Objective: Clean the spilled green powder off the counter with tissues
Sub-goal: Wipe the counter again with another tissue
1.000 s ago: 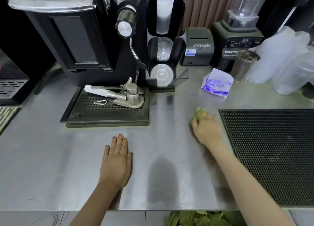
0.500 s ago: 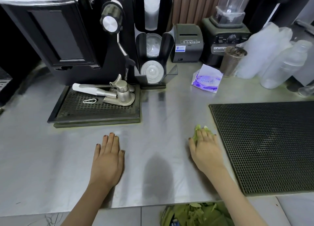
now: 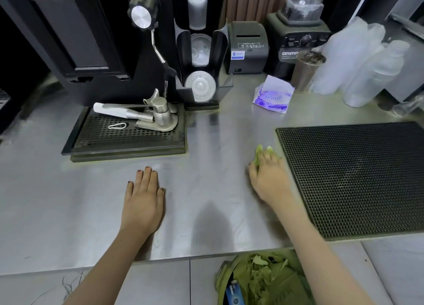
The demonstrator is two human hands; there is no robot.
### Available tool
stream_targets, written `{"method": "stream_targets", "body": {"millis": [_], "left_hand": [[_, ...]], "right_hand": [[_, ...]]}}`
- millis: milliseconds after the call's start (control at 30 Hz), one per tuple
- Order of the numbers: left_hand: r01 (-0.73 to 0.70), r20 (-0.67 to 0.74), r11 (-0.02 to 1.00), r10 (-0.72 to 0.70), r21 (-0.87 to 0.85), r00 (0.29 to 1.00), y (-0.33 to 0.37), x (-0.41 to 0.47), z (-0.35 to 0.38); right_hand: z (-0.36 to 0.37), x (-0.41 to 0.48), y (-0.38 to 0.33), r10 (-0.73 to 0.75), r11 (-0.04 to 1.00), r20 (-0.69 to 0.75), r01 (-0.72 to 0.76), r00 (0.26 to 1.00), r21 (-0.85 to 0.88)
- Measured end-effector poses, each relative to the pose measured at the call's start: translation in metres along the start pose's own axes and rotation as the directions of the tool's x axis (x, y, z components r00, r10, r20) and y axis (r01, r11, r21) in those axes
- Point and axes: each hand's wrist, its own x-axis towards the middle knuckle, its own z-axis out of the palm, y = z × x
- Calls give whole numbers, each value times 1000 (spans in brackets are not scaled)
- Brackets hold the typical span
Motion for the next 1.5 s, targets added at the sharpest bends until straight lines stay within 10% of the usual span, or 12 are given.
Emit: {"method": "stream_targets", "body": {"millis": [200, 467, 700, 1000, 1233, 1500], "left_hand": [[12, 8, 1000, -12, -10, 1000, 3, -1, -5], [-216, -2, 974, 216, 65, 976, 46, -34, -9], [-334, 81, 942, 331, 33, 940, 67, -65, 3], [-366, 87, 920, 357, 140, 930, 70, -77, 11], [-399, 57, 912, 396, 97, 917, 65, -71, 8], [-483, 87, 861, 475, 162, 876, 54, -66, 3]], "right_hand": [[-19, -112, -4, -41, 996, 56, 46, 998, -82], [-15, 2, 5, 61, 995, 84, -53, 995, -89], [-23, -144, -1, -388, 921, 155, 389, 909, 24], [-21, -126, 15, 50, 997, -12, -51, 999, -57], [-12, -191, -9, -208, 970, 25, 209, 978, -125], [-3, -167, -11, 175, 976, -72, -183, 982, -120]]}}
